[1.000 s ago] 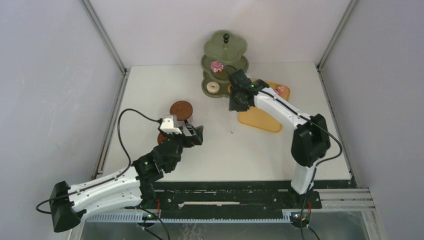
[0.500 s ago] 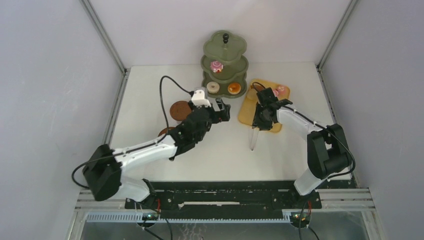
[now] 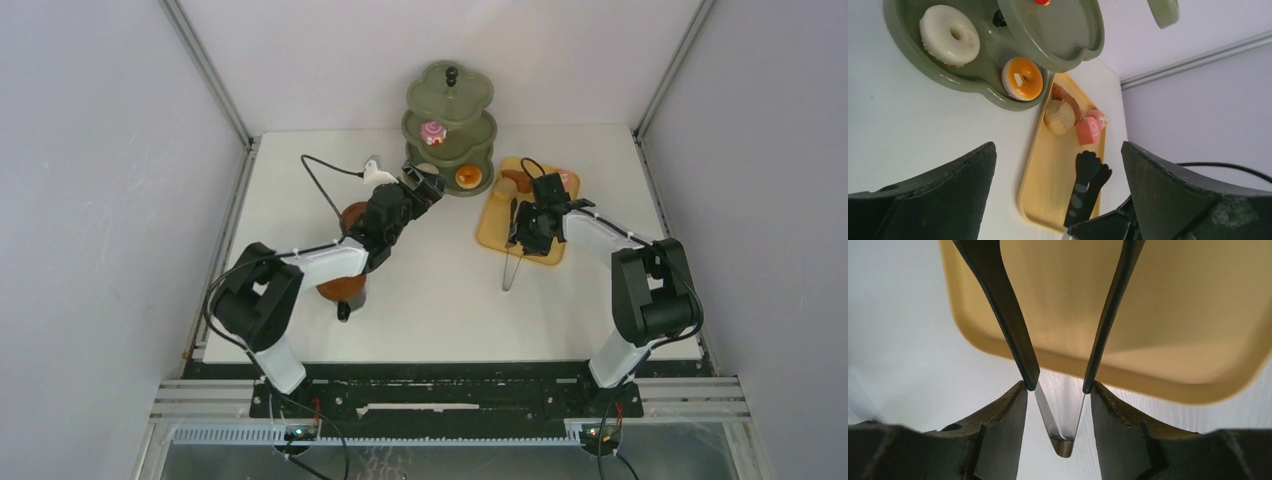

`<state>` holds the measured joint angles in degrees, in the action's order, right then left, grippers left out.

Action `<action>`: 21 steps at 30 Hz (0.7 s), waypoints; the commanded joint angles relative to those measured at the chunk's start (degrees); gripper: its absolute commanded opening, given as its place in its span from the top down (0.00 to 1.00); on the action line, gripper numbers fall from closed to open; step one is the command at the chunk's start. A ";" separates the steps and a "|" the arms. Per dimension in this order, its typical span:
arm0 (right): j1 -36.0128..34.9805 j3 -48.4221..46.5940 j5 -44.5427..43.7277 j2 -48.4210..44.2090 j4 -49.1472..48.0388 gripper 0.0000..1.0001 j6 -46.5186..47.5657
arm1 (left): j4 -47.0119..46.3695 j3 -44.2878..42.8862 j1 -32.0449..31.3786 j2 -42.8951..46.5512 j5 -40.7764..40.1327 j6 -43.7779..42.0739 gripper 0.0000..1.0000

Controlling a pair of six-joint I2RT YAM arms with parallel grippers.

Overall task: Serve the afternoon tea
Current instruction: Place the clamp on the tray.

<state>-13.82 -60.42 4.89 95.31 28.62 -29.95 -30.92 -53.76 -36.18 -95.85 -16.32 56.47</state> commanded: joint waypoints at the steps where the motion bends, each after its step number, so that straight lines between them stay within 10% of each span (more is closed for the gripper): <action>1: 0.29 -0.75 0.77 0.14 -3.88 0.42 0.53 | -7.00 -6.45 0.94 -4.07 2.43 6.88 0.00; 21: -4.02 -0.77 -5.32 -2.32 -5.77 0.37 0.23 | -8.27 -20.24 4.84 -20.41 -0.56 13.61 0.10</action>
<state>-15.18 -60.42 3.03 95.83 25.06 -29.91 -37.60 -69.38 -32.03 -114.21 -15.90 68.75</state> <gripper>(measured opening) 0.636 0.918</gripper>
